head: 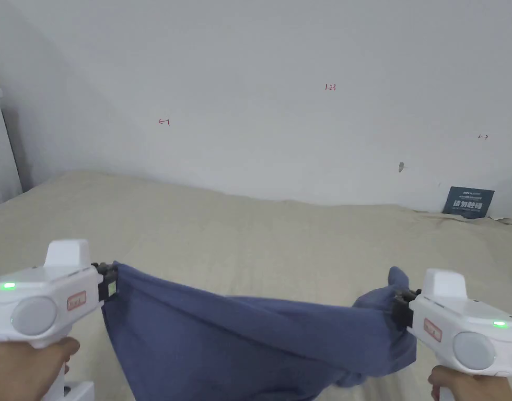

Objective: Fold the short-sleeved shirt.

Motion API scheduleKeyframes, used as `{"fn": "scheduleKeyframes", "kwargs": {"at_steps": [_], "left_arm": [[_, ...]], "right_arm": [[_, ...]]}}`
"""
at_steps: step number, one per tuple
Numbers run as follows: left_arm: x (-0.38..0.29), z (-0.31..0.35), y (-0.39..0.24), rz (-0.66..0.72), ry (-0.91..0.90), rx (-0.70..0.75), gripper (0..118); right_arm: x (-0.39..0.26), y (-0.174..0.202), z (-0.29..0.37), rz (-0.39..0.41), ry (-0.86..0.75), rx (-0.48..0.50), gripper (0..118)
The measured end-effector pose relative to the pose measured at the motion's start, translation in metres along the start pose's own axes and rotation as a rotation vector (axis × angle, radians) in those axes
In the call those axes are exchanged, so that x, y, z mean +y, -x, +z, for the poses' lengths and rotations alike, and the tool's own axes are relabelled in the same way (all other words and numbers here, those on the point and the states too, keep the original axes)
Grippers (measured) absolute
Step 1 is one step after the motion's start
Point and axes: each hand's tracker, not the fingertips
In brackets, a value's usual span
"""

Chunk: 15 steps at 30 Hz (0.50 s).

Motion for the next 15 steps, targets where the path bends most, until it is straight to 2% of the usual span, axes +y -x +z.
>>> {"fn": "scheduleKeyframes", "kwargs": {"at_steps": [6, 15], "left_arm": [[0.033, 0.001, -0.004, -0.020, -0.034, 0.002, 0], [0.076, -0.018, -0.026, -0.069, -0.082, 0.030, 0]], "right_arm": [[0.028, 0.006, 0.030, -0.014, -0.103, -0.065, 9], [0.070, 0.015, 0.015, 0.034, -0.193, -0.134, 9]]}}
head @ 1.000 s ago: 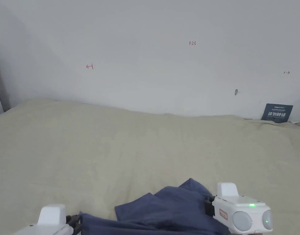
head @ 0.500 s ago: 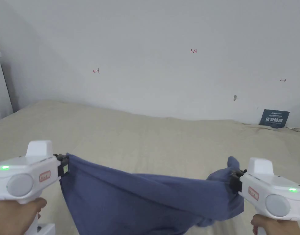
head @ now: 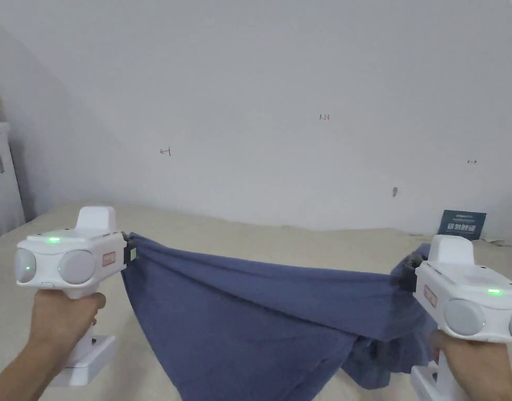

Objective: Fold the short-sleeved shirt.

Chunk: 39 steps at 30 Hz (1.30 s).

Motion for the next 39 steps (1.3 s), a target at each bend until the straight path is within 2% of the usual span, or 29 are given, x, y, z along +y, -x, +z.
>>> {"fn": "scheduleKeyframes", "kwargs": {"at_steps": [7, 11, 16, 20, 26, 31, 35, 39], "left_arm": [[0.022, -0.034, -0.003, -0.017, -0.010, 0.030, 0], [0.041, -0.060, 0.001, 0.031, -0.012, 0.039, 0], [0.072, -0.090, 0.001, 0.010, -0.034, 0.047, 0], [0.095, -0.116, -0.002, -0.017, -0.051, 0.055, 0], [0.112, -0.139, -0.009, -0.037, -0.077, 0.055, 0], [0.088, -0.137, -0.015, -0.070, -0.070, 0.045, 0], [0.049, -0.122, -0.011, -0.021, -0.046, 0.025, 0], [0.000, -0.096, -0.009, -0.057, -0.017, 0.021, 0]], "right_arm": [[0.029, 0.006, -0.038, 0.007, -0.058, -0.020, 9], [0.047, 0.012, -0.070, 0.035, -0.064, -0.028, 9], [0.067, 0.018, -0.110, 0.061, -0.088, -0.053, 9], [0.084, 0.017, -0.140, 0.037, -0.097, -0.061, 9], [0.097, 0.014, -0.166, 0.044, -0.127, -0.081, 9], [0.076, 0.011, -0.162, 0.062, -0.132, -0.078, 9], [0.038, 0.007, -0.138, 0.068, -0.106, -0.069, 9], [-0.009, 0.003, -0.106, 0.091, -0.065, -0.064, 9]]}}
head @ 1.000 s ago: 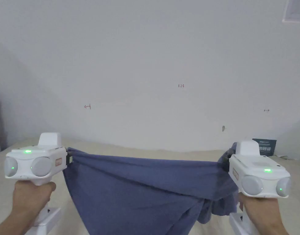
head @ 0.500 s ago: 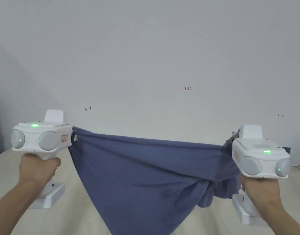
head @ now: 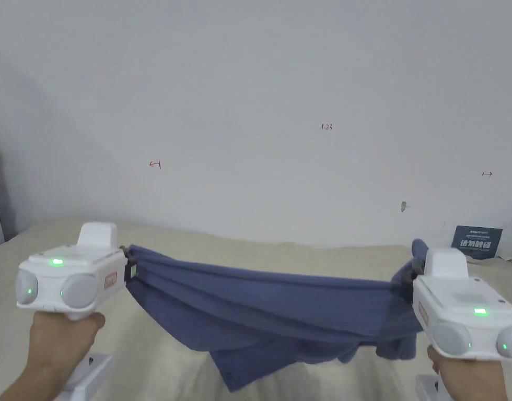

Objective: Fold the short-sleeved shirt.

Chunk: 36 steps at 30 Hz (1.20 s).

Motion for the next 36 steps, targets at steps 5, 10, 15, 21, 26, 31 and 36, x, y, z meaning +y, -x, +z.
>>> {"fn": "scheduleKeyframes", "kwargs": {"at_steps": [5, 10, 15, 21, 26, 31, 36], "left_arm": [[-0.064, 0.043, 0.004, 0.015, 0.041, -0.021, 0], [-0.124, 0.086, 0.009, 0.019, 0.083, -0.021, 0], [-0.182, 0.125, 0.018, 0.005, 0.149, -0.031, 0], [-0.245, 0.177, 0.022, 0.026, 0.212, -0.020, 0], [-0.299, 0.186, 0.026, 0.014, 0.305, -0.026, 0], [-0.329, 0.184, 0.026, 0.024, 0.363, -0.021, 0], [-0.332, 0.182, 0.030, 0.028, 0.367, -0.021, 0]], "right_arm": [[-0.055, -0.001, 0.053, 0.020, 0.055, 0.001, 9], [-0.108, 0.001, 0.110, 0.034, 0.119, 0.004, 9], [-0.155, 0.006, 0.159, 0.071, 0.176, 0.001, 9], [-0.207, 0.012, 0.207, 0.076, 0.276, -0.009, 9], [-0.241, 0.013, 0.226, 0.040, 0.356, -0.028, 9], [-0.261, 0.017, 0.237, 0.016, 0.400, -0.030, 9], [-0.265, 0.016, 0.236, 0.016, 0.398, -0.026, 9]]}}
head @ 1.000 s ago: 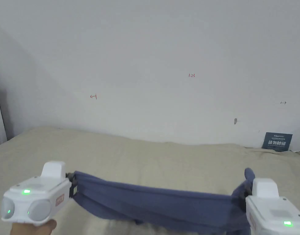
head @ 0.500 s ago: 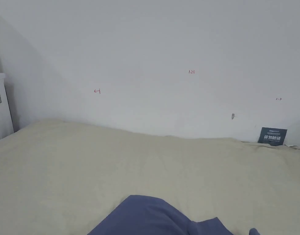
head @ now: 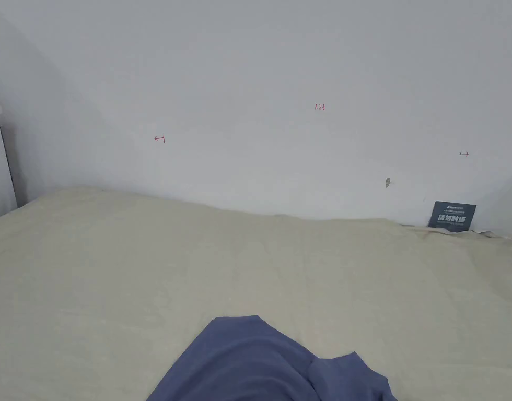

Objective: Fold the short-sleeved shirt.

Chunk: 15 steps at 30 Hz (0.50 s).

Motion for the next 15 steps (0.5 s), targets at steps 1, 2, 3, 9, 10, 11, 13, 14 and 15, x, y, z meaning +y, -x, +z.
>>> {"fn": "scheduleKeyframes", "kwargs": {"at_steps": [1, 2, 3, 9, 10, 11, 13, 14, 15], "left_arm": [[0.001, 0.001, 0.002, 0.004, -0.005, -0.003, 0], [0.003, 0.003, 0.005, 0.012, -0.003, -0.010, 0], [0.003, 0.003, -0.001, 0.020, -0.004, -0.016, 0], [0.023, 0.052, -0.009, 0.009, -0.129, -0.036, 20], [0.028, 0.064, -0.013, 0.005, -0.154, -0.022, 33], [0.033, 0.078, -0.017, 0.010, -0.189, -0.008, 45], [0.038, 0.097, -0.017, 0.035, -0.265, -0.010, 72], [0.041, 0.106, -0.016, 0.058, -0.293, -0.009, 75], [0.041, 0.099, -0.006, 0.083, -0.314, -0.008, 75]], "right_arm": [[0.001, -0.001, -0.001, 0.002, 0.001, 0.001, 10], [0.003, -0.002, 0.001, -0.003, -0.002, 0.005, 11], [0.006, -0.002, 0.005, -0.006, -0.007, 0.007, 16], [0.033, -0.008, 0.038, -0.019, -0.108, 0.021, 59], [0.038, -0.008, 0.042, -0.026, -0.134, 0.032, 60], [0.043, -0.007, 0.046, -0.029, -0.144, 0.035, 60], [0.053, -0.005, 0.050, -0.033, -0.164, 0.048, 60], [0.057, -0.004, 0.052, -0.036, -0.176, 0.067, 60], [0.061, -0.001, 0.053, -0.039, -0.188, 0.067, 60]]}}
